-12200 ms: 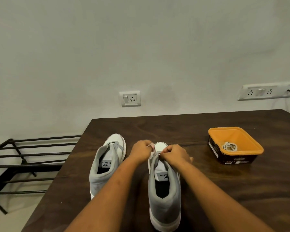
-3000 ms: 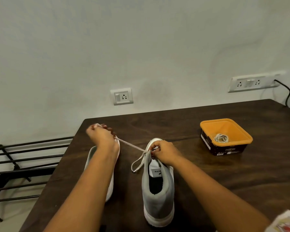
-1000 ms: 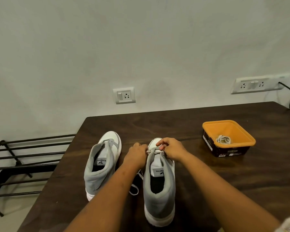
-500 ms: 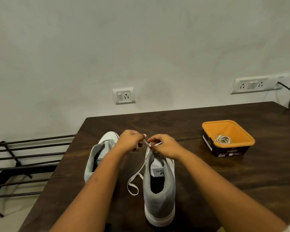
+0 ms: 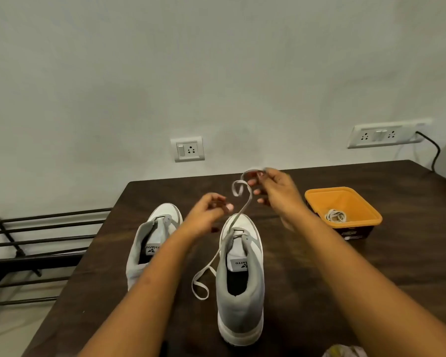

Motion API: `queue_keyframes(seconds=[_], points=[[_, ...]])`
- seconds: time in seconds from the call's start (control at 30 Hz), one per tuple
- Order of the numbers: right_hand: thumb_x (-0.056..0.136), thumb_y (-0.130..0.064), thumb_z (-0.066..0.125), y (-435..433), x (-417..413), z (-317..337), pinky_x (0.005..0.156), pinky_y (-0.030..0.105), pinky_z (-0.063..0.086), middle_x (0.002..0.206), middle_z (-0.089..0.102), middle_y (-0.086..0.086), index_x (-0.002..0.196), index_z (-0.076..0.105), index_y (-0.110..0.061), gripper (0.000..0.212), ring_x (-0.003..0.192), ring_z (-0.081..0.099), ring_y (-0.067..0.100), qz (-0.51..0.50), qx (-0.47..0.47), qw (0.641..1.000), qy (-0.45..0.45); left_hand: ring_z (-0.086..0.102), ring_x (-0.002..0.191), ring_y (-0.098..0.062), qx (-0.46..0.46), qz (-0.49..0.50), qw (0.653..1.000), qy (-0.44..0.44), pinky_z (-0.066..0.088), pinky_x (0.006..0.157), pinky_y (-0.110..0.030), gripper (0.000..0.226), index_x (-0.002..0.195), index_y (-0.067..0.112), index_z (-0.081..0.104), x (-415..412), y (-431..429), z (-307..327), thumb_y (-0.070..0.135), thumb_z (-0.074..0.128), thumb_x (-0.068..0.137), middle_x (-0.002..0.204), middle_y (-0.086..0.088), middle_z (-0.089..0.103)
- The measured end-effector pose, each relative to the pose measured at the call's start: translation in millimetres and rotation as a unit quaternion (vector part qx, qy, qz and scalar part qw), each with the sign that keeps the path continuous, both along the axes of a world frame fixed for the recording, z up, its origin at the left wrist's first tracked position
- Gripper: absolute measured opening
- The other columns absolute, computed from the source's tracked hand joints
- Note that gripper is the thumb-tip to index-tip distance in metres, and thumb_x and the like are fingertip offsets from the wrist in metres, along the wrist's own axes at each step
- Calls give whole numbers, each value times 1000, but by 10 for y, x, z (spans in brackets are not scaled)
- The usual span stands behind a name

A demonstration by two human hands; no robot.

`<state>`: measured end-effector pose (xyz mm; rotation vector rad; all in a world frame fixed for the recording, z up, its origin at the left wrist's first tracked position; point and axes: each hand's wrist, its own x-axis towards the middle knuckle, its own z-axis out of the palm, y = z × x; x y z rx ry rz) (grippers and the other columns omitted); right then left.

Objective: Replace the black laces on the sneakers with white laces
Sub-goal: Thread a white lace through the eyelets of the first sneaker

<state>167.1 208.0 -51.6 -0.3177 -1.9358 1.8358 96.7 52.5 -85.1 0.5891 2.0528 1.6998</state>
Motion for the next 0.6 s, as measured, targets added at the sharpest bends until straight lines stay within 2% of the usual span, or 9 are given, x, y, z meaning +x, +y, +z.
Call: queue_keyframes(seconds=[0.1, 0.17, 0.3, 0.37, 0.4, 0.43, 0.5, 0.57, 0.6], points=[[103, -17, 40, 126, 146, 183, 44, 15, 38, 73, 53, -3, 88, 65, -24, 29, 53, 45, 6, -28, -21, 999, 25, 59, 97, -14, -191, -99, 963, 161, 49, 88, -33, 21, 109, 18, 62, 65, 232, -201, 20, 65, 88, 106, 3, 63], [103, -18, 39, 218, 238, 236, 41, 16, 30, 65, 48, -3, 89, 65, -23, 31, 47, 38, 5, -16, -18, 1000, 11, 62, 84, -12, -202, -121, 960, 149, 51, 85, -32, 10, 90, 13, 69, 102, 308, -218, 17, 59, 91, 89, 2, 67], [104, -20, 36, 405, 337, 88, 38, 15, 24, 60, 41, -2, 93, 65, -16, 31, 44, 32, 5, 3, 46, 994, -100, 58, 53, -8, 22, -5, 999, 30, 49, 59, -23, 24, 77, 10, 63, 76, 195, 51, 22, 53, 95, 64, 0, 60], [105, -22, 35, 461, 333, -35, 42, 18, 25, 63, 46, -1, 103, 63, -13, 30, 48, 33, 6, 32, 109, 976, -187, 45, 39, -7, 132, 89, 987, -28, 43, 49, -22, 29, 74, 11, 59, 35, 73, 226, 29, 52, 95, 54, 3, 50], [105, -22, 34, 471, 325, -85, 45, 20, 26, 66, 50, -1, 107, 61, -12, 29, 51, 34, 8, 58, 121, 966, -222, 40, 36, -7, 131, 102, 985, -36, 42, 46, -22, 32, 73, 10, 58, -3, 13, 280, 32, 50, 96, 51, 3, 48], [105, -22, 34, 463, 311, -115, 47, 21, 27, 69, 55, 0, 110, 59, -11, 28, 52, 37, 8, 84, 122, 957, -247, 37, 36, -8, 82, 90, 992, -36, 40, 43, -20, 34, 74, 9, 58, -34, -51, 311, 32, 48, 97, 51, 2, 48], [105, -21, 34, 411, 273, -148, 49, 22, 30, 78, 65, 2, 112, 52, -11, 22, 53, 42, 8, 112, 142, 944, -275, 43, 38, -11, -159, -13, 987, -33, 41, 42, -20, 30, 79, 6, 61, -53, -169, 296, 19, 44, 99, 57, -3, 54], [104, -20, 36, 337, 225, -161, 51, 23, 36, 86, 70, 5, 102, 46, -12, 13, 55, 47, 10, 107, 220, 927, -286, 55, 44, -15, -412, -135, 901, -32, 47, 47, -23, 24, 82, 6, 62, -3, -243, 219, 6, 42, 95, 66, -8, 62], [103, -21, 39, 299, 193, -170, 54, 24, 41, 88, 72, 5, 97, 45, -13, 12, 56, 49, 11, 102, 261, 918, -281, 58, 48, -17, -467, -147, 872, -8, 49, 51, -25, 22, 84, 7, 63, 2, -229, 164, 3, 44, 93, 71, -10, 65]])
